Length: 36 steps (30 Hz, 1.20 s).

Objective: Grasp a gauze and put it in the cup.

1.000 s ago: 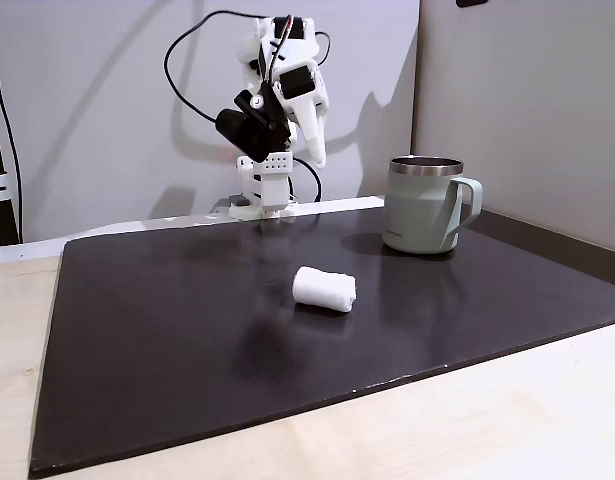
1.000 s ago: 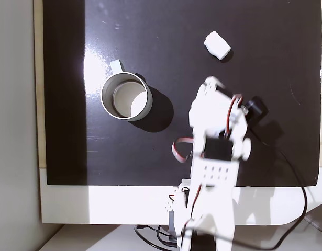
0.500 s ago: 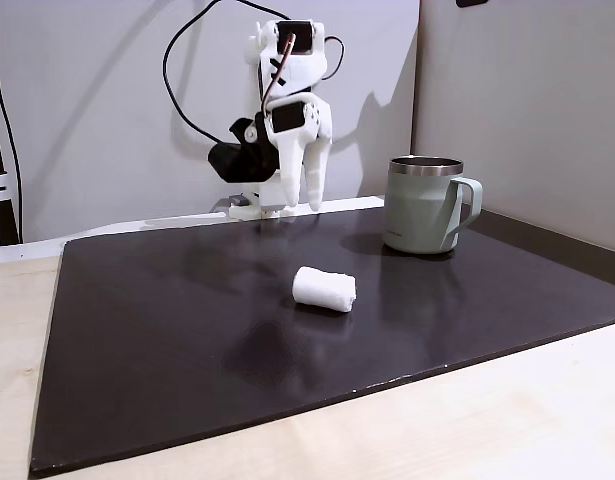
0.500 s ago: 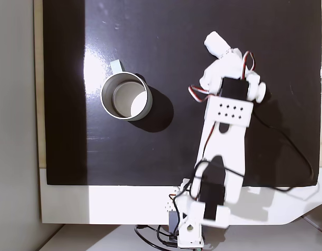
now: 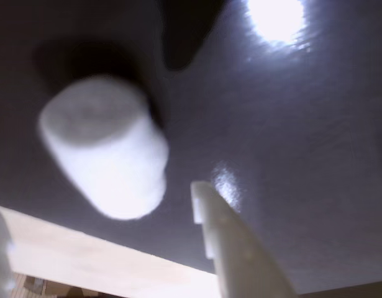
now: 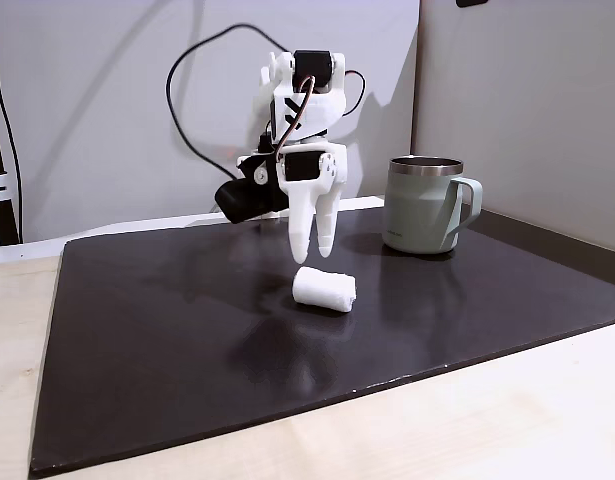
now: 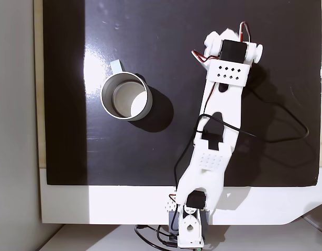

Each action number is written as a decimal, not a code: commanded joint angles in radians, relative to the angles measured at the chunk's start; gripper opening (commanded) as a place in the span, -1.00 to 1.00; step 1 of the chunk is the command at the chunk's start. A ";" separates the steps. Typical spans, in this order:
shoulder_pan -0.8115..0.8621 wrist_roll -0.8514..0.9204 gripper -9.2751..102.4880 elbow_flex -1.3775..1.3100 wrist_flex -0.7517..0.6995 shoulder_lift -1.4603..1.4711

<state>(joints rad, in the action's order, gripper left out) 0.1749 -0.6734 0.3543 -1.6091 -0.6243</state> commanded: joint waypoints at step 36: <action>0.017 0.025 -0.80 -0.428 0.008 0.353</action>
<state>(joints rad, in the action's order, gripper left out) 0.1963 -0.6535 -0.0430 -1.6030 -0.2608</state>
